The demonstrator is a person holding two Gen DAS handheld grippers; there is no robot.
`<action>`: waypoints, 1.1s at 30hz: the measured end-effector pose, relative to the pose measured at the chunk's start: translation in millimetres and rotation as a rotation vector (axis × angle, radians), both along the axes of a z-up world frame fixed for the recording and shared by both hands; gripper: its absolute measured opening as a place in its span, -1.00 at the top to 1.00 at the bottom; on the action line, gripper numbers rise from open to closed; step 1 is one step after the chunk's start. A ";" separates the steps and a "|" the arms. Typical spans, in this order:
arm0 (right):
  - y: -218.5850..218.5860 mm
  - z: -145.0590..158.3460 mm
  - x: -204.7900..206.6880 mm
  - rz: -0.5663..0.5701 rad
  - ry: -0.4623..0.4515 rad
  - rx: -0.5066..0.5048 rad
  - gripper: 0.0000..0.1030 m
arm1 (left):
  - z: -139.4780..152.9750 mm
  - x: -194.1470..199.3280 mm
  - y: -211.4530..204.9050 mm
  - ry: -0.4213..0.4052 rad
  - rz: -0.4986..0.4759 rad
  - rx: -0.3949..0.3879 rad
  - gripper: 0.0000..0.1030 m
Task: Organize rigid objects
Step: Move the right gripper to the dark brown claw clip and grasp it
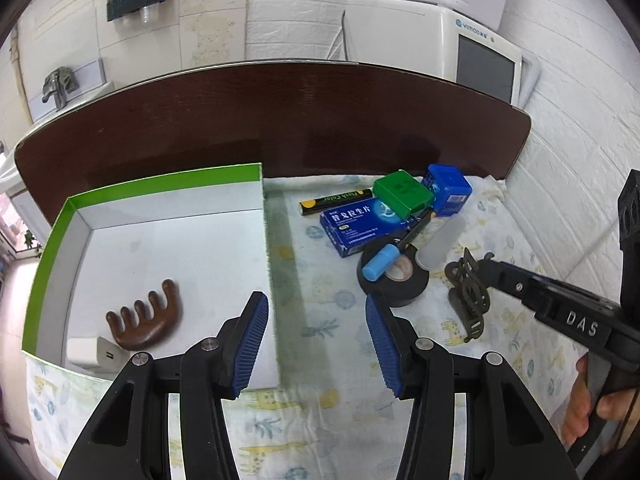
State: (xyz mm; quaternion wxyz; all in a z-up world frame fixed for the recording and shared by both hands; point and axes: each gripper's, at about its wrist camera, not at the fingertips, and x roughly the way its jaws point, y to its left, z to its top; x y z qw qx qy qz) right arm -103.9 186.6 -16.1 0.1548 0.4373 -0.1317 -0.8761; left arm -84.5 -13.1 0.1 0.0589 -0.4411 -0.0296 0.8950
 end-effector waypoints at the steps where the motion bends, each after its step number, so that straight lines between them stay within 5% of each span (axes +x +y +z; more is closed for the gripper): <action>1: 10.6 -0.8 -2.4 -0.029 0.001 0.008 0.43 | -1.8 -1.8 6.7 -0.006 -0.007 -0.004 0.00; 12: 95.8 -22.1 -14.4 -0.170 -0.038 0.025 0.41 | -21.5 -20.0 80.8 -0.052 -0.128 -0.005 0.00; 26: 92.5 -34.1 -61.4 -0.113 -0.056 0.010 0.41 | -52.8 -16.0 122.8 -0.162 -0.266 0.014 0.00; 33: 83.2 -47.1 -81.2 -0.073 -0.115 0.047 0.42 | -67.6 -6.7 150.4 -0.174 -0.362 -0.060 0.00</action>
